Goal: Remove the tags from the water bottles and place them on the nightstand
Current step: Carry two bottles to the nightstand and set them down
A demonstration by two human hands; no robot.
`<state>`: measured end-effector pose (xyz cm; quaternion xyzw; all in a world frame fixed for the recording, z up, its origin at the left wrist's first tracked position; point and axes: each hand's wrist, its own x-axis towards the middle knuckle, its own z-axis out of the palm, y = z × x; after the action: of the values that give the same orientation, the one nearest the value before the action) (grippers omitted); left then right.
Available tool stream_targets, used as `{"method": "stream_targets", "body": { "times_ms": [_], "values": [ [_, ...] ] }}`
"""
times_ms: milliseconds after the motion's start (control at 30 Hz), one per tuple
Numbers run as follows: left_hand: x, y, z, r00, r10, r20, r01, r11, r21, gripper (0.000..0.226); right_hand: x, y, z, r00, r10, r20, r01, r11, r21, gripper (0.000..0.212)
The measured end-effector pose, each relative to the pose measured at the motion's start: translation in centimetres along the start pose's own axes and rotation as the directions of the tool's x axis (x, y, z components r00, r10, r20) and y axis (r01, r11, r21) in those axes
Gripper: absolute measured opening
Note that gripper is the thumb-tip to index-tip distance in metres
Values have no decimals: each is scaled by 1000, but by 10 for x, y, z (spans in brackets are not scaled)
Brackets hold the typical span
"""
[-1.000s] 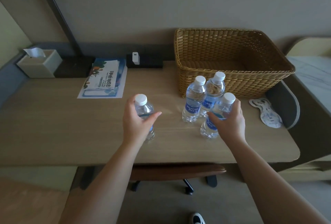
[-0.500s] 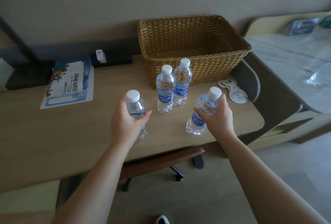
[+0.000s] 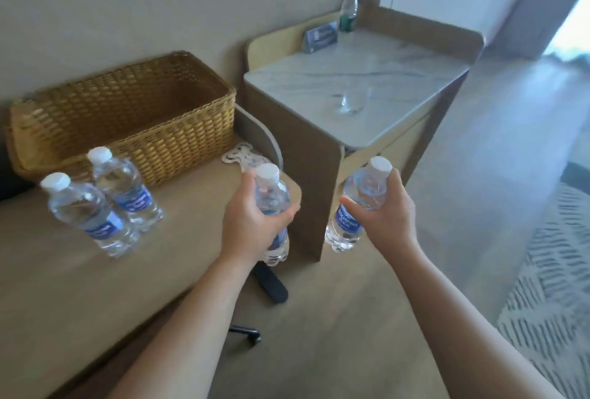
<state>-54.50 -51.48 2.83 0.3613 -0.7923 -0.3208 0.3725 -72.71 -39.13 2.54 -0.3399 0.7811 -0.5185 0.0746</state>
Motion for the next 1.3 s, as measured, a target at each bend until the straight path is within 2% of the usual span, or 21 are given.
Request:
{"method": "stream_targets", "body": {
  "times_ms": [133,267,433,600,767,900,1133,1300],
  "values": [
    [2,60,102,984,72,162,-56,993,-100,57,13,56,-98,990,77,-121,-81,996,-26,62],
    [-4,122,203,951,111,290,-53,979,-199,56,13,113,-194,958,113,-263,-139,987,-82,60],
    [-18,192,311,886,206,416,-83,952,-296,56,3,171,-291,887,173,-428,-256,956,-144,60],
    [-23,250,395,799,297,523,-120,930,-346,60,-1,219,-362,799,224,-558,-347,929,-124,63],
    [-16,291,480,728,370,577,-145,906,-398,62,17,261,-417,727,252,-639,-412,905,-111,57],
    [8,319,557,663,404,630,-146,896,-420,58,62,303,-458,707,262,-657,-445,887,-125,59],
    [82,377,710,618,444,649,-148,876,-459,59,185,371,-541,681,260,-684,-471,872,-138,60],
    [139,418,801,592,472,653,-150,860,-487,58,263,413,-596,634,268,-726,-503,856,-123,60]
  ]
}}
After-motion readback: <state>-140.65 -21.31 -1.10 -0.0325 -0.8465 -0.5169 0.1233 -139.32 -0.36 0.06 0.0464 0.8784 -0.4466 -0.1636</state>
